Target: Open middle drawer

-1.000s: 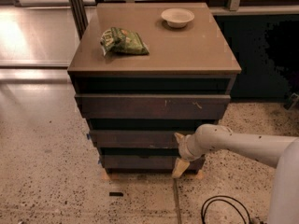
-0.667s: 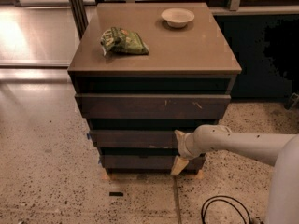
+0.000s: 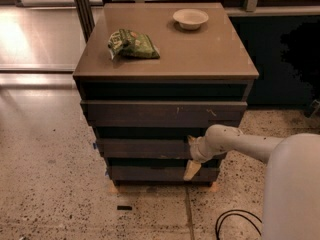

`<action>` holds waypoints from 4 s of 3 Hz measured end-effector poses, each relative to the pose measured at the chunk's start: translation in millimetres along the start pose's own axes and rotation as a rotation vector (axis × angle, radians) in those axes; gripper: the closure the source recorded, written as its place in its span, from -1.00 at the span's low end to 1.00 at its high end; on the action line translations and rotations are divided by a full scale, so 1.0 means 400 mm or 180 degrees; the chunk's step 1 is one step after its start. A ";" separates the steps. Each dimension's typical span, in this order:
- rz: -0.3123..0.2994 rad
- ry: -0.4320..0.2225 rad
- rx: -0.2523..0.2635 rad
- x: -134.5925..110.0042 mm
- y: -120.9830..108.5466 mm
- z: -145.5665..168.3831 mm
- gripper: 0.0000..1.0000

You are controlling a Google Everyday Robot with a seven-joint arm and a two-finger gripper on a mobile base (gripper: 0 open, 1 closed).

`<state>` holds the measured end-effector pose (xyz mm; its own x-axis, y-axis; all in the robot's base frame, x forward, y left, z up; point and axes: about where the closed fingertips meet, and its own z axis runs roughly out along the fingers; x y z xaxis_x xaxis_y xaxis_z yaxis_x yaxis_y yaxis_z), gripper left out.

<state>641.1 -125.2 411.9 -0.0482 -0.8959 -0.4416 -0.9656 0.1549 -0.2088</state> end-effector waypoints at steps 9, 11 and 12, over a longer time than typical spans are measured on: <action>-0.0064 0.0170 -0.0573 -0.087 0.093 -0.075 -1.00; 0.0113 0.0139 -0.0740 -0.024 0.097 0.004 -1.00; 0.0106 0.0098 -0.0750 -0.028 0.113 -0.008 -1.00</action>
Offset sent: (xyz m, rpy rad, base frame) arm -0.0327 0.0125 -0.0043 -0.0259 0.1032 0.0402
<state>597.2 -109.5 410.2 -0.0854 -0.9048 -0.4172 -0.9961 0.0865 0.0164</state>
